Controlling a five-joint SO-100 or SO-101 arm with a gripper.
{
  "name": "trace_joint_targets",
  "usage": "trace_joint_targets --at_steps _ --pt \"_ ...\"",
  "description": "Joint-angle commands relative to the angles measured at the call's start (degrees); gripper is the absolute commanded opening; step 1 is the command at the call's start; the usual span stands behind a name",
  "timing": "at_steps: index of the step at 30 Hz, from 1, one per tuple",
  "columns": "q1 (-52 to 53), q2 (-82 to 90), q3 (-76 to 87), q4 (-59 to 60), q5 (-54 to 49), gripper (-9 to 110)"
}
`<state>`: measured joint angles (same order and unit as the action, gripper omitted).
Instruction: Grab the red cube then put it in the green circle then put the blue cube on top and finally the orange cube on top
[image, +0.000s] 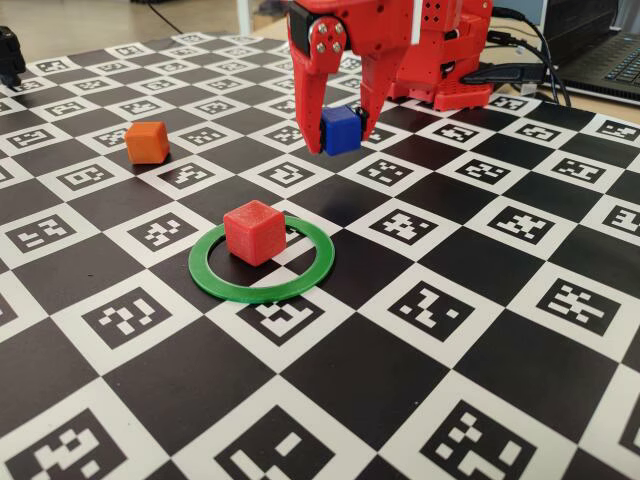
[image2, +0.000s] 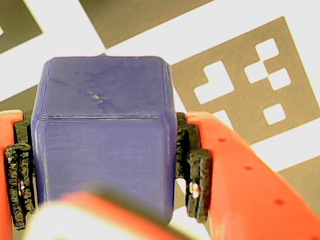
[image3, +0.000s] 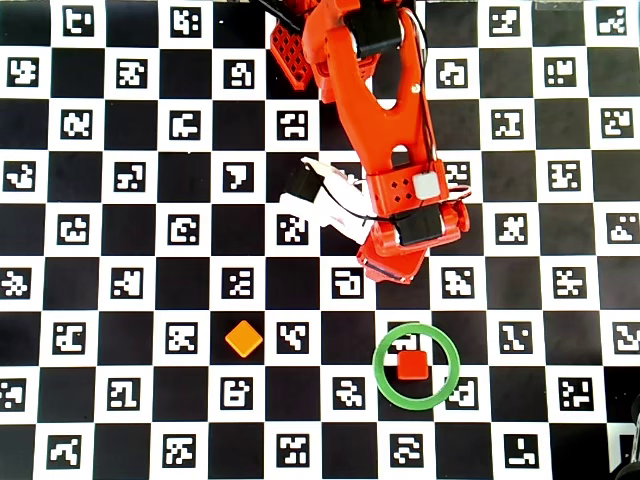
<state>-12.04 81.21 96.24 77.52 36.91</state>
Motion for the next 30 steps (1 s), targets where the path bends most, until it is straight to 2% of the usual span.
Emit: trace_joint_targets --at_steps 1,14,30 --pt "1.23 6.5 -5.19 2.55 -1.23 9" --pt "4.66 8.96 -10.63 10.55 -12.66 6" --pt "4.48 9.05 -20.57 17.75 -36.3 4"
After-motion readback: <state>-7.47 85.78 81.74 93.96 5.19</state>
